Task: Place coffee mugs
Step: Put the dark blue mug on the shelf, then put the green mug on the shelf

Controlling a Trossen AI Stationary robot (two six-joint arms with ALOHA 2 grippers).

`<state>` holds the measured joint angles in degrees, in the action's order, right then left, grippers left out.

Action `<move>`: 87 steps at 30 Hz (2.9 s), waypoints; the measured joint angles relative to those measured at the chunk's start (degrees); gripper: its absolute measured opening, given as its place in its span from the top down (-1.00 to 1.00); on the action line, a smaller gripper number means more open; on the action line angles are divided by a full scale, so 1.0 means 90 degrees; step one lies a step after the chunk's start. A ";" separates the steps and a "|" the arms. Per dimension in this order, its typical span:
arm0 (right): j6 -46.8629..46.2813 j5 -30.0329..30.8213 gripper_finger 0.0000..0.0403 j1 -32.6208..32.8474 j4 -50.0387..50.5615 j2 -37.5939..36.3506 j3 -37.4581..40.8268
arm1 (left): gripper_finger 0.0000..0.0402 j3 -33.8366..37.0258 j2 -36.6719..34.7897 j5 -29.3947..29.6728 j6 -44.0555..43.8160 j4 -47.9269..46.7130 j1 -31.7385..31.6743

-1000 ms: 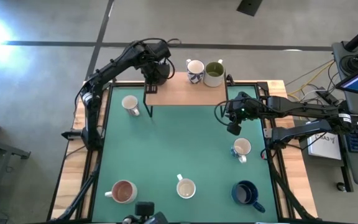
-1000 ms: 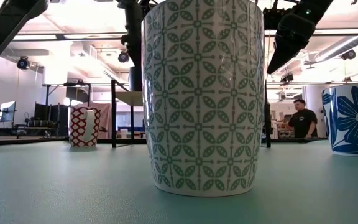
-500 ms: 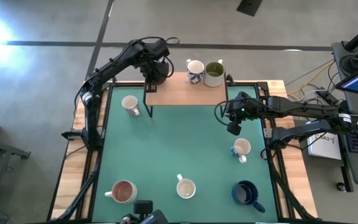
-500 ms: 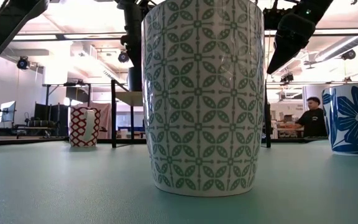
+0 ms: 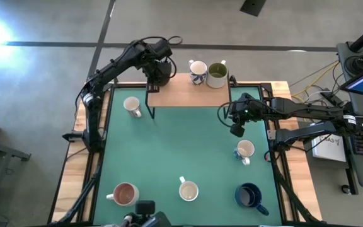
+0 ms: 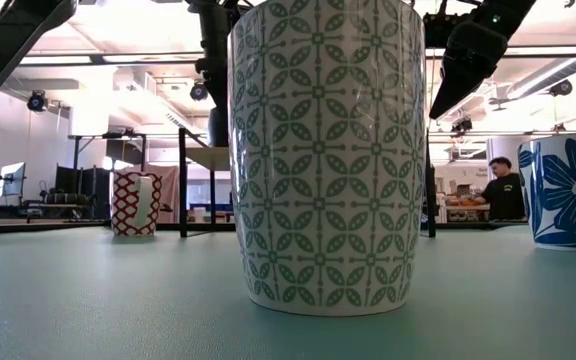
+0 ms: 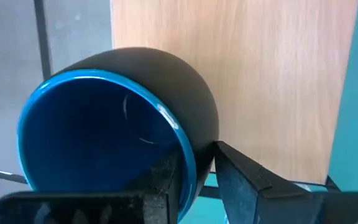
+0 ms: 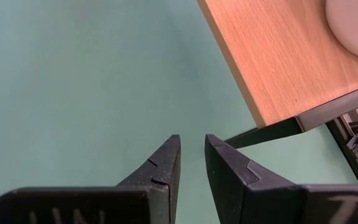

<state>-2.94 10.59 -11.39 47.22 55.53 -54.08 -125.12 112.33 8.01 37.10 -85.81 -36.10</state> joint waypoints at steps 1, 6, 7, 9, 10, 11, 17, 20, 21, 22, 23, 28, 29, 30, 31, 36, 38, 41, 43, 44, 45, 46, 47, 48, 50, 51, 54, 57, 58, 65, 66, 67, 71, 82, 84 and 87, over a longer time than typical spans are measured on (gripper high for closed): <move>0.0000 0.0000 0.68 -0.0001 0.0002 0.0000 0.0000 | 0.63 0.0000 0.0000 0.0005 0.0032 0.0031 0.0000; 0.0000 -0.0001 0.68 0.0001 0.0001 0.0000 0.0000 | 0.63 0.0000 0.0000 0.0016 0.0059 0.0060 -0.0019; 0.0000 0.0000 0.68 0.0001 0.0002 0.0000 0.0000 | 0.63 0.0000 0.0000 0.0031 0.0059 0.0062 -0.0019; 0.0000 0.0000 0.68 0.0000 0.0002 0.0000 0.0000 | 0.63 0.0002 0.0000 0.0034 0.0059 0.0062 -0.0024; 0.0000 -0.0001 0.68 -0.0001 0.0002 0.0000 0.0000 | 0.63 0.0002 0.0000 0.0036 0.0059 0.0060 -0.0024; 0.0000 -0.0002 0.68 0.0000 0.0000 0.0000 0.0000 | 0.63 0.0002 0.0000 0.0039 0.0059 0.0056 -0.0024; 0.0000 -0.0002 0.68 0.0000 0.0000 0.0000 0.0000 | 0.63 -0.0168 -0.0024 0.0063 -0.0044 -0.0082 -0.0032; 0.0000 0.0000 0.68 0.0001 0.0001 0.0000 0.0000 | 0.63 -0.0450 -0.0047 0.0080 -0.0166 -0.0248 -0.0016; 0.0000 0.0000 0.68 0.0000 0.0002 0.0000 0.0000 | 0.63 -0.0539 -0.0049 0.0076 -0.0211 -0.0313 -0.0012; 0.0000 0.0000 0.68 0.0001 0.0002 0.0000 0.0000 | 0.63 -0.0608 -0.0048 0.0047 -0.0251 -0.0358 -0.0010; 0.0000 0.0000 0.68 0.0000 0.0000 0.0000 0.0000 | 0.63 -0.0652 -0.0046 0.0028 -0.0265 -0.0373 -0.0005; 0.0000 -0.0002 0.68 0.0002 0.0001 0.0000 0.0000 | 0.63 -0.0826 -0.0051 0.0000 -0.0512 -0.0456 0.0016; 0.0000 0.0000 0.68 -0.0001 0.0001 0.0000 0.0000 | 0.63 -0.0832 -0.0059 -0.0019 -0.0560 -0.0466 0.0017; 0.0000 0.0000 0.68 0.0001 0.0000 0.0000 0.0000 | 0.63 -0.0852 -0.0062 -0.0074 -0.0589 -0.0469 0.0024; 0.0000 -0.0002 0.68 0.0000 0.0002 0.0000 0.0000 | 0.63 -0.0889 -0.0063 -0.0147 -0.0625 -0.0466 0.0034; 0.0000 -0.0001 0.68 -0.0001 0.0002 0.0000 0.0000 | 0.63 -0.1105 -0.0094 -0.0384 -0.0860 -0.0455 0.0289; 0.0000 -0.0001 0.68 0.0001 0.0001 0.0000 0.0000 | 0.63 -0.1085 -0.0130 -0.0379 -0.0938 -0.0467 0.0489; 0.0000 -0.0002 0.68 0.0002 0.0002 0.0000 0.0000 | 0.63 -0.1045 -0.0166 -0.0373 -0.1322 -0.0472 0.0894; 0.0000 -0.0001 0.68 0.0001 0.0000 0.0000 0.0000 | 0.63 -0.1026 -0.0177 -0.0343 -0.1629 -0.0467 0.1228; 0.0000 0.0000 0.68 -0.0001 0.0002 0.0000 0.0000 | 0.62 -0.1009 -0.0177 -0.0337 -0.1760 -0.0469 0.1418; 0.0000 0.0000 0.68 0.0002 0.0000 0.0000 0.0000 | 0.61 -0.0986 -0.0177 -0.0335 -0.1857 -0.0465 0.1605; 0.0000 -0.0001 0.68 0.0001 0.0002 0.0000 0.0000 | 0.60 -0.0950 -0.0177 -0.0335 -0.1926 -0.0470 0.1800; 0.0000 0.0000 0.68 -0.0001 0.0000 0.0000 0.0000 | 0.59 -0.0902 -0.0177 -0.0338 -0.1982 -0.0467 0.1998; 0.0000 -0.0002 0.68 0.0001 0.0000 0.0000 0.0000 | 0.58 -0.0835 -0.0177 -0.0340 -0.2052 -0.0467 0.2202; 0.0000 -0.0002 0.68 0.0001 0.0001 0.0000 0.0000 | 0.55 -0.0662 -0.0177 -0.0340 -0.2286 -0.0466 0.2587; 0.0000 0.0000 0.68 0.0000 0.0002 0.0000 0.0000 | 0.54 -0.0553 -0.0178 -0.0340 -0.2467 -0.0467 0.2775; 0.0000 0.0000 0.68 0.0000 0.0001 0.0000 0.0000 | 0.50 -0.0202 -0.0180 -0.0332 -0.3133 -0.0469 0.3304; 0.0000 -0.0001 0.68 0.0000 0.0002 0.0001 0.0000 | 0.47 0.0233 -0.0187 -0.0140 -0.3734 -0.0467 0.3832; 0.0000 0.0000 0.68 -0.0001 0.0001 0.0000 0.0000 | 0.46 0.0397 -0.0187 0.0001 -0.3937 -0.0466 0.4015; 0.0000 -0.0002 0.68 -0.0001 0.0002 0.0000 0.0000 | 0.37 0.1512 -0.0458 0.0544 -0.4742 -0.0314 0.5021; 0.0000 -0.0001 0.68 0.0001 0.0001 0.0000 0.0000 | 0.36 0.1681 -0.0541 0.0548 -0.4873 -0.0205 0.5128; 0.0000 -0.0001 0.68 0.0000 0.0001 0.0001 0.0000 | 0.35 0.1849 -0.0617 0.0550 -0.5026 -0.0085 0.5234; 0.0000 0.0000 0.68 -0.0001 0.0002 0.0000 0.0000 | 0.32 0.2552 -0.1038 0.0549 -0.5771 0.0263 0.5620; 0.0000 -0.0002 0.68 -0.0001 0.0002 0.0000 0.0000 | 0.32 0.3945 -0.1940 -0.0143 -0.8983 0.0584 0.6803; 0.0000 0.0000 0.68 0.0000 0.0002 0.0000 0.0000 | 0.32 0.4047 -0.1940 -0.0286 -0.9597 0.0587 0.7102; 0.0000 -0.0002 0.68 0.0000 0.0001 0.0000 0.0000 | 0.32 0.4126 -0.1912 -0.0352 -1.0424 0.0591 0.7561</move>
<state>-2.94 10.57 -11.39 47.23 55.53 -54.08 -87.99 95.13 4.84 -56.72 -80.49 31.95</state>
